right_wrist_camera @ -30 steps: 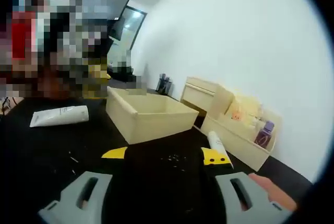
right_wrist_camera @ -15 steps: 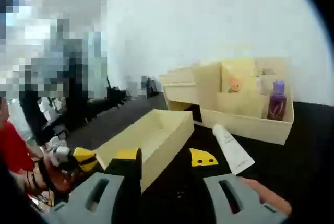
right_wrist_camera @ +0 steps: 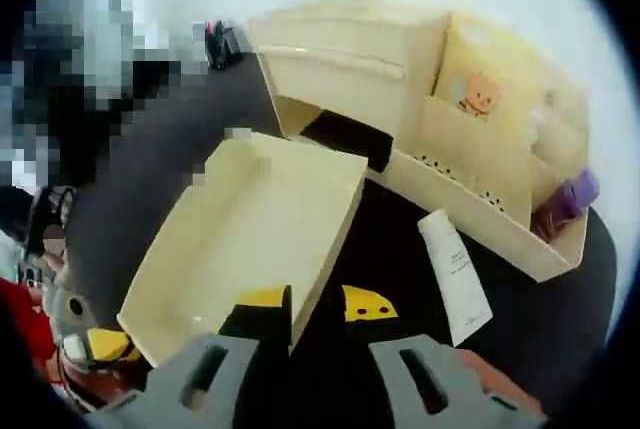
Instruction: Open the drawer, pick up the cosmetic bottles from the table one by one, place them into the drawer, release the gripper, close the drawer, and move the gripper away
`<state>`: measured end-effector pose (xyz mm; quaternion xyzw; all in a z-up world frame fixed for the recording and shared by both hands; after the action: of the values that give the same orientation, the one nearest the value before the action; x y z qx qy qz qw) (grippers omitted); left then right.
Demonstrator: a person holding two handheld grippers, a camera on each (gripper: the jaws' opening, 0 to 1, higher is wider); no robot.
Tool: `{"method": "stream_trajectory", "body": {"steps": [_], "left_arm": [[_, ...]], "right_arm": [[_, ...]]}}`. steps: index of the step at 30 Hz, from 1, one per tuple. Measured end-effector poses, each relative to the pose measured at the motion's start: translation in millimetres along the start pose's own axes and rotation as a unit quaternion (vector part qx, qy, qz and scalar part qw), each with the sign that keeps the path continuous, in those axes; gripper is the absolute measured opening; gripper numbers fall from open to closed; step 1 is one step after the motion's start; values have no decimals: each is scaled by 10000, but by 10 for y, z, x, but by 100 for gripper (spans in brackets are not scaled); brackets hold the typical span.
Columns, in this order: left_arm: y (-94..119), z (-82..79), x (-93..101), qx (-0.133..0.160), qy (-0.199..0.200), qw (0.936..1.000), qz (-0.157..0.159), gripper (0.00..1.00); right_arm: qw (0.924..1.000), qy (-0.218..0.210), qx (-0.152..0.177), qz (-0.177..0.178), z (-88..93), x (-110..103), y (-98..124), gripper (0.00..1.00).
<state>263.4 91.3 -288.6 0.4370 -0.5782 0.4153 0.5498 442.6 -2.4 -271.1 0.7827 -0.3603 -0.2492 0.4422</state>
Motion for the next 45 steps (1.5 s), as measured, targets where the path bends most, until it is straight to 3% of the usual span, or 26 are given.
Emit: {"method": "stream_trajectory", "body": {"steps": [4, 9, 22, 28, 31, 39, 45], "left_arm": [[2, -3, 1, -24, 26, 10000, 16, 9], [-38, -17, 15, -126, -135, 9998, 48, 9], [-195, -94, 70, -317, -208, 9991, 179, 9], [-201, -222, 97, -196, -226, 9993, 225, 9], [-209, -308, 72, -159, -120, 9996, 218, 9], [-201, -444, 41, -31, -62, 9999, 140, 9], [-240, -480, 6, -47, 43, 9999, 88, 9]], "right_arm": [[9985, -196, 170, 491, 23, -2, -42, 2], [9957, -506, 416, 649, 42, -5, -17, 0], [9872, -1145, 876, 678, 158, 109, 136, 0], [9862, -1382, 770, 493, 70, 107, 6, 0], [9875, -1314, 718, 494, 122, 22, 15, 0], [9897, -1145, 624, 584, -60, 11, -49, 1], [9901, -1146, 506, 635, -1, -4, -77, 1]]}}
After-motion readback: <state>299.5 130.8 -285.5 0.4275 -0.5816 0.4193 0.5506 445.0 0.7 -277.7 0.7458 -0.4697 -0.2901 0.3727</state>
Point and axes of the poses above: the point that each gripper's makers call its tool centre point, and the gripper's own axes: y roughly backward along the fingers, x roughly to its right, z roughly out of its underside, the point moved 4 cm from there along y, roughly backward along the fingers, and after that the axes turned 4 degrees about -x, right-handed, at the moved point
